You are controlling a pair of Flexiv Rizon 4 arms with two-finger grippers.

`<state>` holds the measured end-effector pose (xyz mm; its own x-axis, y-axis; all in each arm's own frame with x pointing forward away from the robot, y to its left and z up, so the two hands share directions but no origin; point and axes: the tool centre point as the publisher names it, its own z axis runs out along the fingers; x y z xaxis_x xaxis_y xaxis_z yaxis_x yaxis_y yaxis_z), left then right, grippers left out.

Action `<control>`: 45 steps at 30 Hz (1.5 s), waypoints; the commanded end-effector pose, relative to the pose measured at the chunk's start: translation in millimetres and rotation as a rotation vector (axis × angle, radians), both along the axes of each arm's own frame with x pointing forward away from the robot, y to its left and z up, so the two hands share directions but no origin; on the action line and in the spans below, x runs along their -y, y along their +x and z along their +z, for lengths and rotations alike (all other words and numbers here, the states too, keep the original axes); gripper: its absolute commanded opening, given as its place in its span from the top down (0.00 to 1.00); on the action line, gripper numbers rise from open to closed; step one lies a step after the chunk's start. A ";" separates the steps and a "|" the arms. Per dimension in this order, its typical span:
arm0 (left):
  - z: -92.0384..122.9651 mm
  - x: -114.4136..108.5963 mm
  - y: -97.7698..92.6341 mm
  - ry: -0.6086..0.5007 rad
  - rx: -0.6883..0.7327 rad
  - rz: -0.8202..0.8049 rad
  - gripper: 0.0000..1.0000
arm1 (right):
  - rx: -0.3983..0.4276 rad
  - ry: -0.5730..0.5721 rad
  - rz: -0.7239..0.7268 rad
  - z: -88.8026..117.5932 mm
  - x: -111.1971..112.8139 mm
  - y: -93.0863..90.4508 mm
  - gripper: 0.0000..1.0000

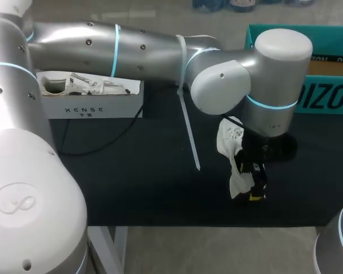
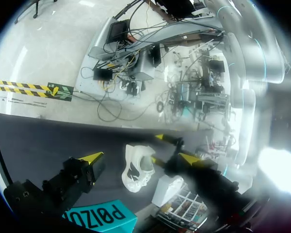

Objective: Take the shoe out of the shoebox, open the shoe tongue, remove and reinsert the insole, then place the shoe into the shoebox

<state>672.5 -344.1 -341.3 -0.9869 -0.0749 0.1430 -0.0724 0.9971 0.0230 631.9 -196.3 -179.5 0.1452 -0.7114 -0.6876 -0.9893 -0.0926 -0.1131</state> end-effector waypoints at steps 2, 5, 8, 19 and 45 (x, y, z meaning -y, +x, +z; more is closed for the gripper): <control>-5.4 1.4 5.9 -0.002 0.009 -0.003 0.00 | 0.259 0.047 -0.250 -0.2 -1.2 -7.8 0.00; -7.6 4.8 10.1 -0.003 0.021 -0.010 0.00 | 0.259 0.047 -0.250 -0.2 -1.2 -7.8 0.00; -11.0 8.0 12.0 -0.006 0.021 -0.013 0.00 | 0.259 0.047 -0.250 -0.2 -1.2 -7.8 0.00; -29.2 16.6 17.7 -0.017 0.044 -0.038 0.00 | 0.259 0.047 -0.250 -0.2 -1.2 -7.8 0.00; -42.2 16.0 22.7 -0.006 0.049 -0.035 0.54 | 0.259 0.047 -0.250 -0.2 -1.2 -7.8 0.00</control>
